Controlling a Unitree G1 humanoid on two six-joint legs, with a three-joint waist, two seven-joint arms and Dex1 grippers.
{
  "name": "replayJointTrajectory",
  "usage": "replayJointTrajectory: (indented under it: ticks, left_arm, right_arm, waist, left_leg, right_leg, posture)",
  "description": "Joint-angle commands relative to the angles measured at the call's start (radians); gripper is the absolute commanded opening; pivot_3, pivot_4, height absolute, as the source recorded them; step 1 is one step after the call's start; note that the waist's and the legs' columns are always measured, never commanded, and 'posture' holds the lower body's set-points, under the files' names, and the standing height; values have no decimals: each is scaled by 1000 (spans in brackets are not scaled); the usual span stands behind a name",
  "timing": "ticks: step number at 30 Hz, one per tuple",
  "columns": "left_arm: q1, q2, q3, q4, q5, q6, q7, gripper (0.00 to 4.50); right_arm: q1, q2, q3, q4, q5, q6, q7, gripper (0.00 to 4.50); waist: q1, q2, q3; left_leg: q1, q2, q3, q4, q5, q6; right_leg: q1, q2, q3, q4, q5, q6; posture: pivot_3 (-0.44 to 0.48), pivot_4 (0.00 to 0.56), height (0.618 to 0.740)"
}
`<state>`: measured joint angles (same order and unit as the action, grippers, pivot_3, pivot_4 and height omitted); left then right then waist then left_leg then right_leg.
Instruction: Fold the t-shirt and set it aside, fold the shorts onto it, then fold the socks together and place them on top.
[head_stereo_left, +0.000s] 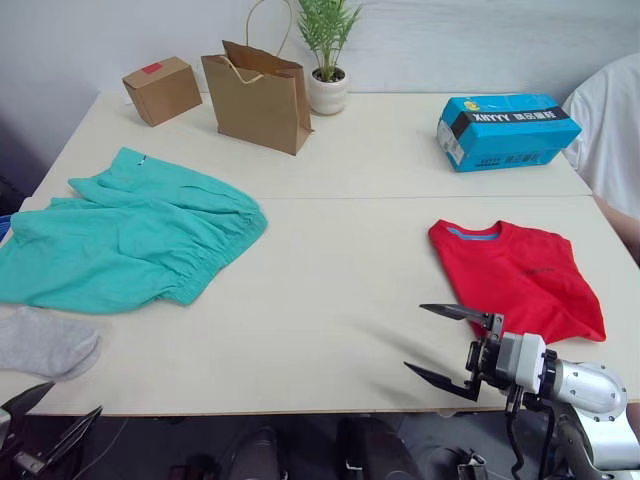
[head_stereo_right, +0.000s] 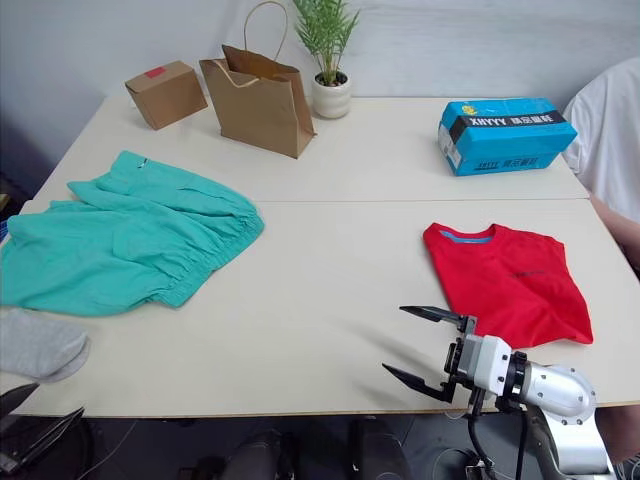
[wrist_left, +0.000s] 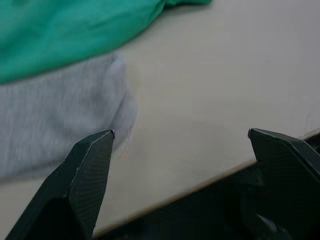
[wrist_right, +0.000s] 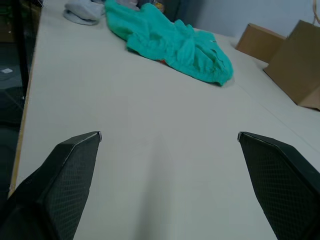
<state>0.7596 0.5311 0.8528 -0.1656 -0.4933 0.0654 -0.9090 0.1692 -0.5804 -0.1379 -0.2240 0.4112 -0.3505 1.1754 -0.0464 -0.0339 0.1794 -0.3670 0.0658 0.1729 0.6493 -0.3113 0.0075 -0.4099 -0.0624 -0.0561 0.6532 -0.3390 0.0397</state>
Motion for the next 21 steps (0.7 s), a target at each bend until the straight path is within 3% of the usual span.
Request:
replayJointTrajectory:
  ticks: [1,4,7,13,21]
  left_arm:
    - [22,12,36,-132,-77,53,10,4500]
    - [-70,116,-20,-255,-27,116,64,4500]
    - [-233,260,-115,-298,14,304,185,4500]
    - [-477,507,-395,-165,286,326,226,4500]
    - [-827,565,-711,118,427,249,129,4500]
  right_arm:
    - [-8,-10,-4,-19,57,15,-1,4467]
    - [-33,-15,26,-67,97,76,-5,4467]
    - [-68,-8,56,-96,103,129,-27,4467]
    - [-136,17,88,-103,78,169,-96,4467]
    - [-131,24,83,-120,34,180,-169,4467]
  waist:
    - [3,-1,-1]
    - [16,-3,-2]
    - [21,0,-2]
    - [-1,0,-2]
    - [6,2,-1]
  left_leg:
    - [0,0,-1,0,0,0]
    - [0,0,-2,0,0,-1]
    - [0,0,-4,0,1,-7]
    - [1,1,-4,-3,6,-10]
    - [-1,1,-3,-2,7,-13]
  right_leg:
    - [0,0,-1,0,0,0]
    - [0,-1,-3,0,-1,-3]
    - [1,-2,-4,1,-1,-6]
    - [-1,-1,-6,5,-3,-9]
    - [-3,1,-6,8,-4,-9]
  posture:
    - [0,150,740]
    - [0,150,740]
    - [0,150,740]
    - [0,150,740]
    - [0,150,740]
